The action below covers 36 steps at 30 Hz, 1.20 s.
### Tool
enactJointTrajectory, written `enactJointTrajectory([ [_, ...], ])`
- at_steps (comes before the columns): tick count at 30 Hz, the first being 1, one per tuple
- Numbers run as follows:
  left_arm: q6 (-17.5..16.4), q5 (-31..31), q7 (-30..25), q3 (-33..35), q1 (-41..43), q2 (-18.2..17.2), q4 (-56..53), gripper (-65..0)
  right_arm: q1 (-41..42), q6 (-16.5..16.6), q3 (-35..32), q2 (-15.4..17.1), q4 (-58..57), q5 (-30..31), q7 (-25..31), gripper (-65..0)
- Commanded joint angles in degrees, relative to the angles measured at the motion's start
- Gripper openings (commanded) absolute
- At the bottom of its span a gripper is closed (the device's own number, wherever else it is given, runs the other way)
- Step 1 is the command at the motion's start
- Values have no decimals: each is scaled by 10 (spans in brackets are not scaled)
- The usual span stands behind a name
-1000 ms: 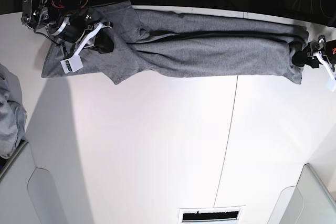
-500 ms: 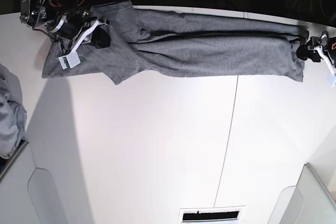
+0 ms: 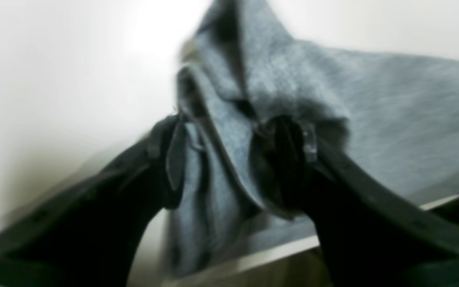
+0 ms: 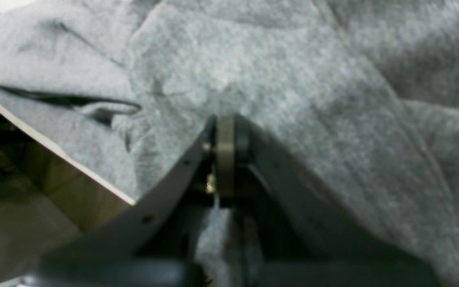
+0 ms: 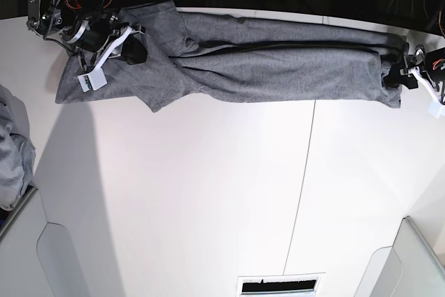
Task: Layout the t-shirt on the table in an organized manner, then fold the t-shirt properly
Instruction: 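Regrasp the folded strip's ends with both grippers, then carry the strip end with the left gripper toward the right gripper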
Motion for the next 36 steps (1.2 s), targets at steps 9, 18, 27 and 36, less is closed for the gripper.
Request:
enactJointTrajectory([
  [9, -1, -25, 47, 1, -1, 5, 2, -650, 3, 4, 1, 4, 8, 13, 9, -650],
  [18, -1, -50, 25, 1, -35, -36, 23, -650, 13, 4, 1, 7, 9, 38, 12, -650],
  [27, -1, 32, 2, 1, -68, -36, 22, -650, 58, 4, 3, 9, 38, 86, 12, -650],
  [36, -1, 91, -6, 1, -157, -67, 22, -650, 75, 4, 6, 9, 40, 77, 0, -650],
])
